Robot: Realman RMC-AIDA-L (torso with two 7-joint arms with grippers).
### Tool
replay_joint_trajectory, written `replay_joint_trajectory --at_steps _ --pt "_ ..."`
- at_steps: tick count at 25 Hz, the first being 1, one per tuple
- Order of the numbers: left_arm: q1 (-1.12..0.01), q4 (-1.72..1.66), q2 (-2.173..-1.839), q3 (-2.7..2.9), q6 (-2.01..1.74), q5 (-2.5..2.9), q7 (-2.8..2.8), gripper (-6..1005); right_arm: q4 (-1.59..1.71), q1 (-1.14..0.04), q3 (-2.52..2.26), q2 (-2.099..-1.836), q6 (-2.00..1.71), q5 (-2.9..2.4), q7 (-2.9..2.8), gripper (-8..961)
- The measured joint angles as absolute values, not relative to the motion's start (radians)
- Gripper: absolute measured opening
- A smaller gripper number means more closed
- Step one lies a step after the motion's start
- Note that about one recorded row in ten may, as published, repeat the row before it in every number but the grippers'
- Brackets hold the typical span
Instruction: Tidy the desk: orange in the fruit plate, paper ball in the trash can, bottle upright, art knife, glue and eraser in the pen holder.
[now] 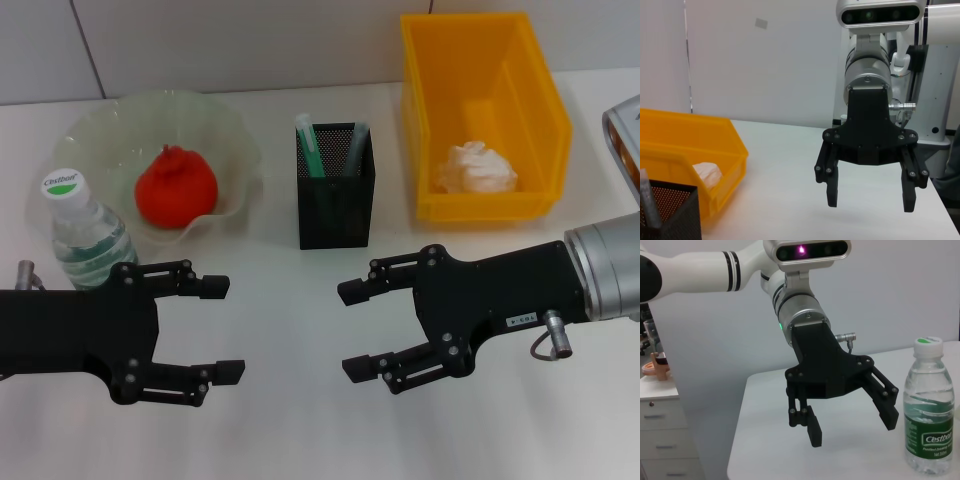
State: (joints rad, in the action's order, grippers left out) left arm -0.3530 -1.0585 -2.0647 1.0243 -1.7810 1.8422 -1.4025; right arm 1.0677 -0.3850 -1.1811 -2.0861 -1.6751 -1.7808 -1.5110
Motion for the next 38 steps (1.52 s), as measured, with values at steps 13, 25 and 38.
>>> replay_joint_trajectory --at_steps 13,25,38 --pt "-0.356 -1.058 -2.065 1.025 -1.781 1.842 -1.405 846 1.067 -0.385 -1.181 -2.086 -1.675 -1.781 -1.513 766" --pt "-0.356 -1.058 -2.065 1.025 -1.78 1.842 -1.404 845 1.066 -0.385 -1.183 -2.086 -1.675 -1.781 -1.513 766" --pt "-0.356 -1.058 -2.065 1.025 -1.778 1.842 -1.405 845 1.066 -0.385 -1.184 -2.086 -1.677 -1.781 -1.513 766"
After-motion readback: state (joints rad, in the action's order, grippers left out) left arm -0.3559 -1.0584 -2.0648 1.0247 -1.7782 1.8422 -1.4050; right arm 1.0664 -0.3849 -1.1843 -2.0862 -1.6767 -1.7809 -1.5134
